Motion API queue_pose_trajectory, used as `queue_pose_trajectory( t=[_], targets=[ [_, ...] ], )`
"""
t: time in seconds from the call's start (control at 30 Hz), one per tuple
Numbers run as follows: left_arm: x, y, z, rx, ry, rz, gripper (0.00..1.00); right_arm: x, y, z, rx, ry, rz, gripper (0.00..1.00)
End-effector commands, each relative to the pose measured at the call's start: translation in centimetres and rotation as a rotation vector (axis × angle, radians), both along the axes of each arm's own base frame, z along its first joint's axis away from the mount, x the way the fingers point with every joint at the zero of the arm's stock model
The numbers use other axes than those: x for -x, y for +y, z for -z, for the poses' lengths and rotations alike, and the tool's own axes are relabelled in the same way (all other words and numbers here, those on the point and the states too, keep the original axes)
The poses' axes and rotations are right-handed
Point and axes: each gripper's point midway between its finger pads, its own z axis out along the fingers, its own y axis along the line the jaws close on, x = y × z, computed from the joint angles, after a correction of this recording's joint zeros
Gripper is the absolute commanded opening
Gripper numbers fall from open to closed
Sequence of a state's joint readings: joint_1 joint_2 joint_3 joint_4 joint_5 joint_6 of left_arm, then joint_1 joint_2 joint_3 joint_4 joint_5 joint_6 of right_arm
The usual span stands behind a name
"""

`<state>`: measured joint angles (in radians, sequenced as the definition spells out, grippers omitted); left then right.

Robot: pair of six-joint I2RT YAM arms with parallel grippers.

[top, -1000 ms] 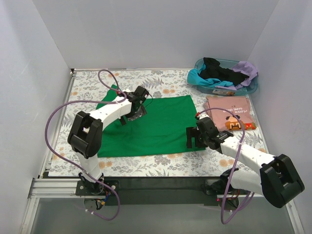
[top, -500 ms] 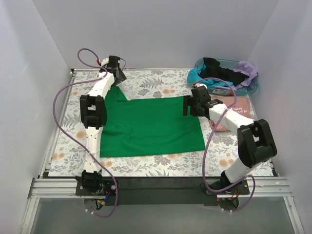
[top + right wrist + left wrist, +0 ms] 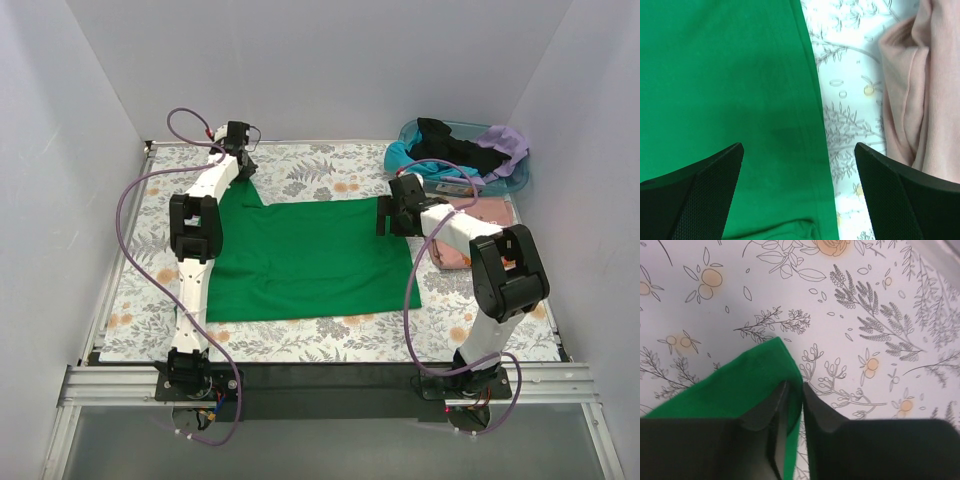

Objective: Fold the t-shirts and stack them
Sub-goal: Fold the tshirt

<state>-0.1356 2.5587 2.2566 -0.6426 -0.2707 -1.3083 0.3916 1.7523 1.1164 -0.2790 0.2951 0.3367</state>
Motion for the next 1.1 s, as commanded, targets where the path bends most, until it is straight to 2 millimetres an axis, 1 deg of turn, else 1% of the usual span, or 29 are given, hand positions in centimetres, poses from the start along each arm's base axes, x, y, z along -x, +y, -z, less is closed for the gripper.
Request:
queue_pose_trajectory(
  t=[0.0, 0.03, 0.07, 0.1, 0.13, 0.17, 0.2, 0.23, 0.27, 0.3, 0.33, 0.37, 0.4, 0.47, 0.5, 0.57, 0.6, 0.63, 0.67, 0.73, 0.8, 0.87, 0.93, 1.07],
  targets=[
    [0.8, 0.0, 1.0, -0.004, 0.041, -0.006, 0.05, -3.4, -0.2, -2.1, -0.001, -0.095, 0.057, 0.98],
    [1.1, 0.0, 1.2, -0.006, 0.052, -0.003, 0.0, -4.4, -0.1, -3.0, -0.01, -0.125, 0.079, 0.98],
    [1.4, 0.2, 1.3, -0.008, 0.062, -0.008, 0.0, -5.2, 0.1, -3.5, -0.015, -0.142, 0.084, 0.98],
    [1.7, 0.3, 1.5, -0.014, 0.071, -0.012, 0.0, -5.8, 0.4, -3.2, -0.017, -0.139, 0.08, 0.98],
    [2.3, 0.6, 1.4, -0.021, 0.08, -0.029, 0.0, -7.0, 1.0, -4.4, -0.035, -0.17, 0.079, 0.98],
    [2.7, 1.0, 1.4, -0.032, 0.086, -0.048, 0.0, -7.6, 1.2, -4.7, -0.041, -0.18, 0.08, 0.98],
    [3.0, 1.4, 1.0, -0.048, 0.084, -0.066, 0.0, -8.2, 1.3, -4.2, -0.036, -0.176, 0.086, 0.99],
    [3.2, 1.7, 0.6, -0.052, 0.079, -0.077, 0.0, -8.8, 1.5, -4.5, -0.037, -0.186, 0.092, 0.98],
    [3.7, 1.8, -0.2, -0.05, 0.062, -0.09, 0.0, -9.7, 1.7, -5.3, -0.046, -0.209, 0.101, 0.98],
    [3.9, 1.9, -0.7, -0.049, 0.049, -0.096, 0.0, -10.3, 1.9, -4.7, -0.043, -0.203, 0.103, 0.98],
    [4.2, 2.1, -1.0, -0.05, 0.039, -0.103, 0.0, -10.7, 1.9, -4.6, -0.04, -0.207, 0.117, 0.98],
    [3.6, 1.9, -3.0, -0.039, -0.016, -0.098, 0.0, -11.1, 2.0, -4.5, -0.04, -0.21, 0.123, 0.97],
    [4.1, 1.9, -2.9, -0.041, -0.011, -0.09, 0.0, -11.9, 2.1, -4.1, -0.037, -0.212, 0.132, 0.94],
    [3.9, 2.0, -4.1, -0.044, -0.035, -0.092, 0.0, -12.9, 2.0, -4.0, -0.02, -0.227, 0.155, 0.92],
    [3.9, 2.0, -4.9, -0.042, -0.049, -0.097, 0.0, -13.8, 2.2, -3.6, -0.014, -0.231, 0.161, 0.89],
    [4.2, 2.1, -5.3, -0.043, -0.05, -0.1, 0.0, -14.8, 2.7, -3.5, -0.021, -0.238, 0.159, 0.84],
    [4.5, 2.2, -5.7, -0.042, -0.054, -0.106, 0.0, -15.1, 2.9, -2.3, -0.017, -0.22, 0.155, 0.79],
    [4.8, 2.3, -5.7, -0.043, -0.052, -0.109, 0.0, -15.9, 3.4, -2.8, -0.03, -0.234, 0.146, 0.76],
    [5.0, 2.3, -5.8, -0.044, -0.052, -0.112, 0.0, -16.1, 3.4, -1.8, -0.023, -0.219, 0.148, 0.7],
    [5.8, 2.6, -5.8, -0.041, -0.045, -0.126, 0.0, -16.4, 3.7, -1.7, -0.026, -0.214, 0.146, 0.63],
    [6.3, 2.6, -5.8, -0.038, -0.044, -0.133, 0.0, -16.3, 3.5, -0.6, -0.018, -0.197, 0.154, 0.56],
    [6.8, 2.4, -6.0, -0.016, -0.048, -0.134, 0.0, -16.0, 3.3, 0.0, -0.004, -0.183, 0.155, 0.51],
    [7.4, 2.4, -6.1, -0.011, -0.048, -0.138, 0.0, -15.2, 3.1, 1.0, 0.002, -0.154, 0.153, 0.5],
    [8.3, 2.4, -6.4, 0.0, -0.049, -0.141, 0.0, -14.3, 2.9, 1.7, 0.003, -0.128, 0.153, 0.46]
  ],
)
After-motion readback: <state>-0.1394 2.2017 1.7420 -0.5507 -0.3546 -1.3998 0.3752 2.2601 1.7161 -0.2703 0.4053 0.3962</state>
